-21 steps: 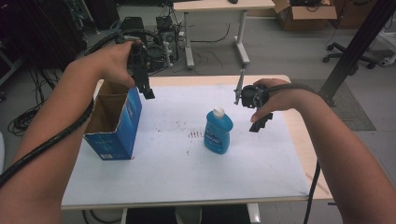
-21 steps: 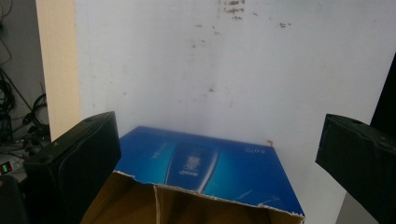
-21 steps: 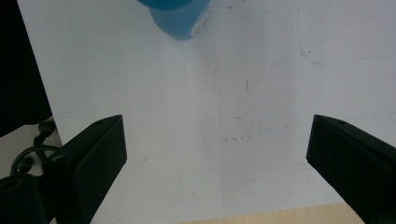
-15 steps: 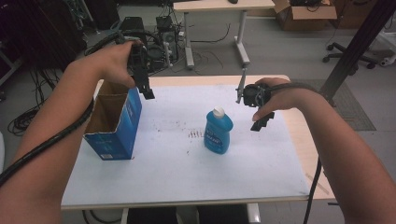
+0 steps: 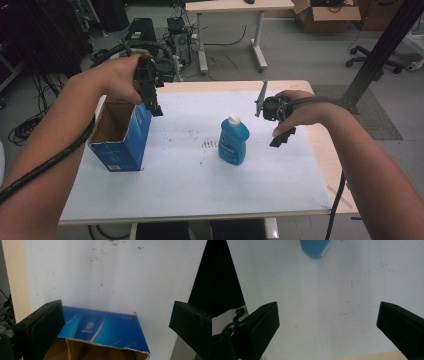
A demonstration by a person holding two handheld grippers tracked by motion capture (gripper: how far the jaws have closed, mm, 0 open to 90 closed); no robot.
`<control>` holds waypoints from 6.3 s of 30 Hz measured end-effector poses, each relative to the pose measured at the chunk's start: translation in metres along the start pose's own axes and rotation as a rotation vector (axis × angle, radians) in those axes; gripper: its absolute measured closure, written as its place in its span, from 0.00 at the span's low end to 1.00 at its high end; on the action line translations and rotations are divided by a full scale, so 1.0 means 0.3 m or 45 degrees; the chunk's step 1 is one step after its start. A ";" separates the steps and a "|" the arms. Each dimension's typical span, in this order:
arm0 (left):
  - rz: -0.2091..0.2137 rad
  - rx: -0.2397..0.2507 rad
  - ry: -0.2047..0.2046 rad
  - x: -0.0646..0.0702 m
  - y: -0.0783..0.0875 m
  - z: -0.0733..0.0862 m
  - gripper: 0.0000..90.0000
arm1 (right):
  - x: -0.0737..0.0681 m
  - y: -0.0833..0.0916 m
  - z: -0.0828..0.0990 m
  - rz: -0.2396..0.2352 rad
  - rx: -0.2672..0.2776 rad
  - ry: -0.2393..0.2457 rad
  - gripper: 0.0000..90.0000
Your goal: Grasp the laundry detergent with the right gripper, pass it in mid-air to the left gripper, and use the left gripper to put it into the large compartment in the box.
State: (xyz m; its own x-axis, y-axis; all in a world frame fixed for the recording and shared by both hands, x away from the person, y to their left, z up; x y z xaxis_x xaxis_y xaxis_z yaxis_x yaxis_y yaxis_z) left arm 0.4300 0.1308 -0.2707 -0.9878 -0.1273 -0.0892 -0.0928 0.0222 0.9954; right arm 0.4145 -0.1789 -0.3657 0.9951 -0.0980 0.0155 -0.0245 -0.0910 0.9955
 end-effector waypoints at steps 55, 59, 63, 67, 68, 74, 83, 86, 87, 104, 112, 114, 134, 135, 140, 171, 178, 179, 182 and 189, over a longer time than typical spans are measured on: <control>0.066 0.052 -0.116 0.286 -0.148 0.032 0.00 | -0.111 -0.242 -0.050 0.160 0.717 -0.374 0.03; 0.069 0.046 -0.118 0.290 -0.153 0.033 0.00 | -0.112 -0.277 -0.056 0.176 0.754 -0.386 0.03; 0.063 0.049 -0.123 0.291 -0.153 0.030 0.00 | -0.105 -0.301 -0.069 0.206 0.801 -0.421 0.02; 0.061 0.049 -0.127 0.293 -0.154 0.025 0.00 | -0.094 -0.308 -0.087 0.223 0.864 -0.446 0.02; 0.062 0.046 -0.130 0.294 -0.152 0.025 0.00 | -0.094 -0.307 -0.093 0.218 0.886 -0.452 0.02; 0.064 0.040 -0.130 0.295 -0.152 0.027 0.00 | -0.086 -0.316 -0.123 0.225 0.960 -0.468 0.02; 0.073 0.032 -0.129 0.300 -0.163 0.040 0.00 | -0.076 -0.331 -0.137 0.259 1.040 -0.518 0.02; 0.074 0.030 -0.123 0.299 -0.167 0.048 0.00 | -0.072 -0.336 -0.140 0.277 1.079 -0.542 0.01; 0.074 0.030 -0.123 0.299 -0.167 0.048 0.00 | -0.072 -0.336 -0.140 0.277 1.079 -0.542 0.01; 0.080 0.015 -0.095 0.304 -0.173 0.086 0.00 | -0.046 -0.368 -0.190 0.355 1.203 -0.624 0.01; 0.086 0.017 -0.091 0.306 -0.180 0.100 0.00 | -0.047 -0.375 -0.218 0.379 1.249 -0.630 0.02; 0.088 0.014 -0.091 0.305 -0.180 0.102 0.00 | -0.047 -0.375 -0.221 0.383 1.255 -0.632 0.03; 0.086 0.007 -0.089 0.301 -0.183 0.113 0.00 | -0.059 -0.378 -0.232 0.400 1.269 -0.603 0.19; 0.087 0.006 -0.087 0.301 -0.184 0.114 0.00 | -0.058 -0.378 -0.232 0.403 1.271 -0.604 0.21; 0.093 -0.002 -0.085 0.302 -0.188 0.119 0.00 | -0.063 -0.377 -0.235 0.391 1.275 -0.587 0.26; 0.100 -0.002 -0.093 0.294 -0.178 0.071 0.00 | -0.086 -0.268 -0.224 0.340 1.327 -0.484 0.50; 0.091 0.004 -0.113 0.288 -0.161 0.044 0.00 | -0.155 -0.155 -0.228 0.237 1.348 -0.320 0.50; 0.090 0.004 -0.117 0.287 -0.157 0.039 0.00 | -0.155 -0.155 -0.228 0.237 1.348 -0.320 0.50; 0.085 0.015 -0.120 0.287 -0.145 0.016 0.00 | -0.205 -0.114 -0.241 0.185 1.348 -0.210 0.50; 0.081 0.016 -0.153 0.293 -0.124 -0.026 0.00 | -0.258 -0.105 -0.263 0.130 1.329 -0.101 0.50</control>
State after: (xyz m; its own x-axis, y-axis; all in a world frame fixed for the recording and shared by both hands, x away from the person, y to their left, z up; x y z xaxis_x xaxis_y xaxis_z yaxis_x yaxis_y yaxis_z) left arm 0.3476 0.1111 -0.3153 -0.9995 -0.0054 -0.0298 -0.0300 0.0387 0.9988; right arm 0.3459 -0.0901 -0.3910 0.9754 -0.2146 0.0511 -0.2162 -0.8837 0.4152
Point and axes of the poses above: each handheld gripper's, and its own axes: y roughly backward along the jaws, z roughly out of its underside, x roughly to its right, the point moved 8 cm from there along -y, roughly forward along the jaws, and after that the axes turned 1 degree about y, right-handed, at the moved point
